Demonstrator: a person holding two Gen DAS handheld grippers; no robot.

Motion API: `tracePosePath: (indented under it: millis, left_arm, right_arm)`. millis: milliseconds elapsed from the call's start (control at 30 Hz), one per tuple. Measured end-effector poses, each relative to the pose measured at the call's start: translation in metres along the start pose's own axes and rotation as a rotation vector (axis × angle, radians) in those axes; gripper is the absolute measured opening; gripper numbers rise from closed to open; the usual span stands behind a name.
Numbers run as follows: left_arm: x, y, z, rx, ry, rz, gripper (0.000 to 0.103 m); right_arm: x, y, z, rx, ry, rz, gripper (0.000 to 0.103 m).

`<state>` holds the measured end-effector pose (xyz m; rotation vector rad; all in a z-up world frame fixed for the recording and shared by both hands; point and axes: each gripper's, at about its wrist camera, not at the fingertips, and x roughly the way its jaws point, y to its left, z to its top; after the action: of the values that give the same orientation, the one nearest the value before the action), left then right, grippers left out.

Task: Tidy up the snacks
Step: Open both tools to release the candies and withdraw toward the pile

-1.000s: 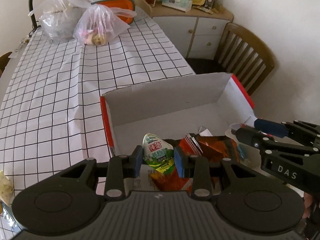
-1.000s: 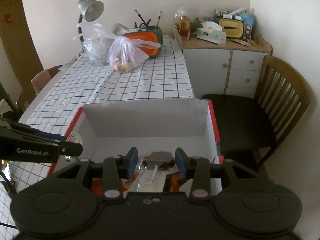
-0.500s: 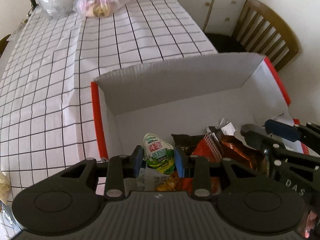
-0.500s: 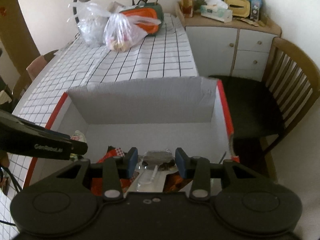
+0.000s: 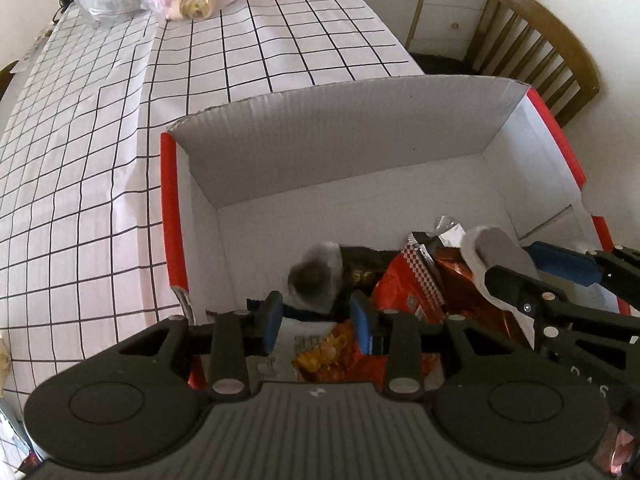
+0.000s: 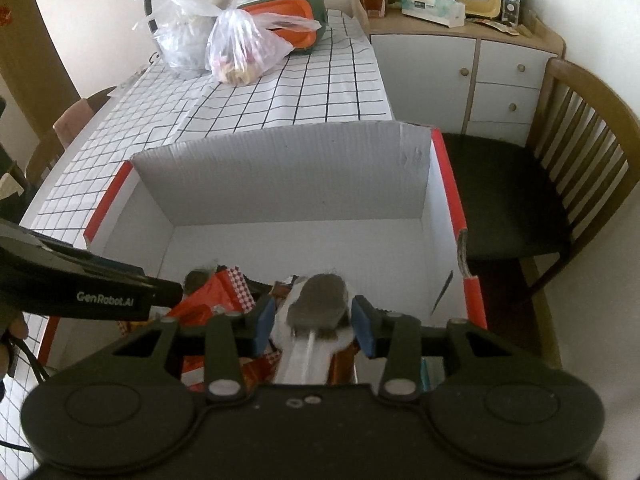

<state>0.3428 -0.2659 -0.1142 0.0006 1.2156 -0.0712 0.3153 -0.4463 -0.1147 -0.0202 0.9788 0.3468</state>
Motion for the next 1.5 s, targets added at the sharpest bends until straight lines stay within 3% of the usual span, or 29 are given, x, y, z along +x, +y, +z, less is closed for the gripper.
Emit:
tracePosePath:
  millis: [200,667,800,1167,1233,1500]
  left_arm:
    - [-0.014,0.003,-0.011,-0.023,-0.041,-0.008,0.052]
    - [-0.081,0.012,-0.042,-0.059,-0.212,-0.021,0.061]
    - [-0.1,0.017,-0.053,-0.08,-0.265,-0.017,0.061]
    - [-0.14,0.048,-0.085,-0.104,-0.382,-0.014,0.066]
    - [-0.146,0.056,-0.092,-0.103,-0.398,-0.014,0.067]
    - [-0.163,0.092,-0.122,-0.094,-0.431,-0.017,0.074]
  right_arm:
    - [-0.01,0.002,-0.005,-0.002,-0.014,0.014,0.049]
    - [-0.066,0.025,-0.01,-0.037,-0.13,0.071,0.066]
    - [-0.081,0.035,-0.012,-0.052,-0.178,0.093,0.077]
    - [-0.107,0.075,-0.017,-0.075,-0.244,0.127,0.092]
    - [-0.111,0.084,-0.02,-0.071,-0.257,0.127,0.099]
    - [-0.119,0.129,-0.031,-0.073,-0.281,0.148,0.101]
